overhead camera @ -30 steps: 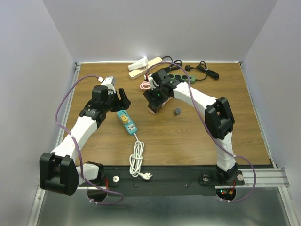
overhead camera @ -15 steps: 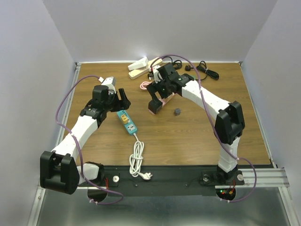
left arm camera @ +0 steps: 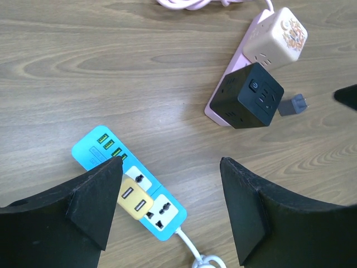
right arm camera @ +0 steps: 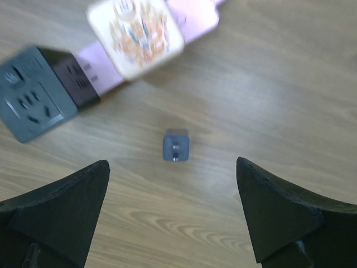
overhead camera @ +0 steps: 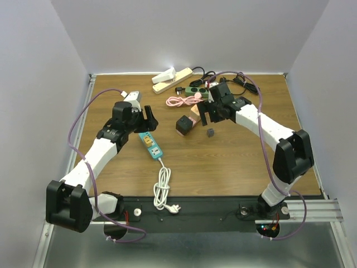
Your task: Insert the plug
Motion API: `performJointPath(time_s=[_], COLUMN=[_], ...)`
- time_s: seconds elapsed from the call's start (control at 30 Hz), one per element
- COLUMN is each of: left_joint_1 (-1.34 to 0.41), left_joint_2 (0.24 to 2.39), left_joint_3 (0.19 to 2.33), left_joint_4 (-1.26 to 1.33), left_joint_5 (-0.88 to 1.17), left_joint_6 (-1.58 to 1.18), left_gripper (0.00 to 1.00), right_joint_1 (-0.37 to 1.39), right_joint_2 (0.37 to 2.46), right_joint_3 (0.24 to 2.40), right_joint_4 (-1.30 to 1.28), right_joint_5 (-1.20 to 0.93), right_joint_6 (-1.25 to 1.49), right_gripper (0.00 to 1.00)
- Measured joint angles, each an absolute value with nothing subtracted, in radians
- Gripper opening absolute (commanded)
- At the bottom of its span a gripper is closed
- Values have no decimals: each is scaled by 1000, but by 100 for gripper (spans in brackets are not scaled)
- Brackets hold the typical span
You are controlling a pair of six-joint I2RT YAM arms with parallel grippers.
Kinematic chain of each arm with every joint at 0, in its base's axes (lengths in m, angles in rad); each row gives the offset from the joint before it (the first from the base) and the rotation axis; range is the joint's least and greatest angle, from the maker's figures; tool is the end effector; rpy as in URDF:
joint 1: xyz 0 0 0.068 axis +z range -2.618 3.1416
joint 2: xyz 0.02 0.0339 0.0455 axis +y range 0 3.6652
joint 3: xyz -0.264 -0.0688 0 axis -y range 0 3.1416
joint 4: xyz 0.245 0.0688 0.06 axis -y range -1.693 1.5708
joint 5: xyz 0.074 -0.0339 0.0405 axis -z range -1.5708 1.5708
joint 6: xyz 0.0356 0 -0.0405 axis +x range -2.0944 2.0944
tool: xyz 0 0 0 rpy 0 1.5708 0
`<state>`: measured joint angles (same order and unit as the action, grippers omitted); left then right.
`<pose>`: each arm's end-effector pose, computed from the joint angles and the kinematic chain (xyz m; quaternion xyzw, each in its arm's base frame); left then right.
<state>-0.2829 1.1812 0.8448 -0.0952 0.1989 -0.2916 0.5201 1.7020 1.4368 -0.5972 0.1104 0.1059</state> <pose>0.2570 -0.0820 0.2879 0.0499 0.8382 -0.2322 0.4910 0.3298 0.1844 0.2859 -0.1738 0.9204 0.0574 0.3454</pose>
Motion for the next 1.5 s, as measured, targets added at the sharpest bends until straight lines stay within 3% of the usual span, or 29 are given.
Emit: performJointPath(time_s=[0.23, 0.5, 0.77, 1.4, 1.47, 1.5], left_joint_1=[-326, -326, -326, -355, -358, -358], left_joint_2=[1180, 1180, 1179, 1135, 1134, 1133], left_joint_3=[844, 844, 844, 838, 832, 830], left_joint_4=[-91, -76, -71, -41, -41, -43], left_joint_5=[201, 201, 205, 228, 228, 228], left_joint_6=[-288, -286, -274, -262, -262, -262], left_gripper=[81, 81, 80, 80, 80, 79], right_joint_1=[503, 498, 485, 464, 464, 464], right_joint_2=[1730, 1837, 1877, 1894, 1900, 1906], right_joint_3=[1347, 1348, 1348, 1335, 1330, 1328], right_joint_4=[-559, -503, -491, -483, -482, -482], right_joint_5=[101, 96, 96, -1, -7, -10], right_joint_6=[132, 130, 128, 120, 118, 115], right_gripper=[94, 70, 59, 45, 41, 29])
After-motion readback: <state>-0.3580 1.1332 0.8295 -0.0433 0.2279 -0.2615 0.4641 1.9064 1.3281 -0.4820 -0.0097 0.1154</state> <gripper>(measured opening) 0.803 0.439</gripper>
